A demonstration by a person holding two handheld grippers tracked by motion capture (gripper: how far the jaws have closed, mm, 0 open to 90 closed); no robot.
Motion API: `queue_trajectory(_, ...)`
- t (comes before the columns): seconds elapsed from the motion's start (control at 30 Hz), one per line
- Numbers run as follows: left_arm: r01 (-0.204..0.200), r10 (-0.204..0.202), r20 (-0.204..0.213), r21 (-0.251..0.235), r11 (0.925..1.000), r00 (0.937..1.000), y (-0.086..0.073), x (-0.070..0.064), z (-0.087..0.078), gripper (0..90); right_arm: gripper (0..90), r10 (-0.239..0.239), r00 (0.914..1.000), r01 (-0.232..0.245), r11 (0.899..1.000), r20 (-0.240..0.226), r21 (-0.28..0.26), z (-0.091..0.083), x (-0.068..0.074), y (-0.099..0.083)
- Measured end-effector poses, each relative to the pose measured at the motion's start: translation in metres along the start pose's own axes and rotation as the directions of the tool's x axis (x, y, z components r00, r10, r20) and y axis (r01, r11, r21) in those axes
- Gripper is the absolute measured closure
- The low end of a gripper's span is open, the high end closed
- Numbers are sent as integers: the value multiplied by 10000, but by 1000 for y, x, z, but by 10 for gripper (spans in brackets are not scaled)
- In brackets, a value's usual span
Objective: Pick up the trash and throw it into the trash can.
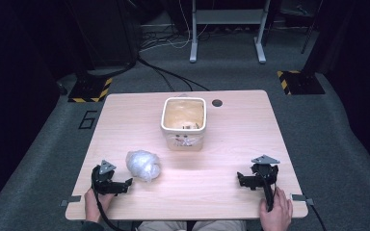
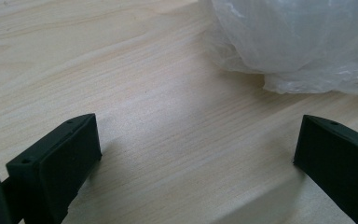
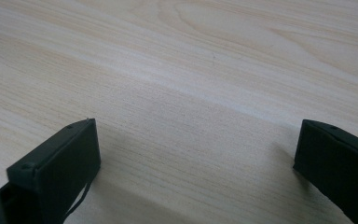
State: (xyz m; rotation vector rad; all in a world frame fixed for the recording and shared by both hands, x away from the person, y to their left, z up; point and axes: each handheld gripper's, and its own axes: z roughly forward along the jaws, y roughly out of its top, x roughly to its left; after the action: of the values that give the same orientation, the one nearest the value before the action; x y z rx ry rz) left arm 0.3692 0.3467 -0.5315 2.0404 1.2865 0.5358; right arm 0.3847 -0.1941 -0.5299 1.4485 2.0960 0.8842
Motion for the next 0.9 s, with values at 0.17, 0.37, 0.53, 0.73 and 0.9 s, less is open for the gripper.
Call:
queue_trajectory(0.17,36,-36,-4,1,10000,10000,0,1,0,0,0,-2,10000,2,10000,0,0,0,0,0)
queue_trajectory(0.37,50,-49,16,-8,10000,10000,0,1,0,0,0,2,10000,-2,10000,-2,4,0,0,0)
queue_trajectory(0.53,128,-129,168,40,9999,9998,0,3,-2,0,0,-2,10000,2,10000,-4,4,0,0,0)
queue_trajectory(0.73,284,-284,237,13,9996,9993,-3,6,-6,0,0,-5,10000,5,10000,-4,3,0,0,0)
queue_trajectory(0.9,494,-491,320,-89,9987,9983,-3,11,-15,0,0,1,10000,-1,10000,-1,0,0,0,0)
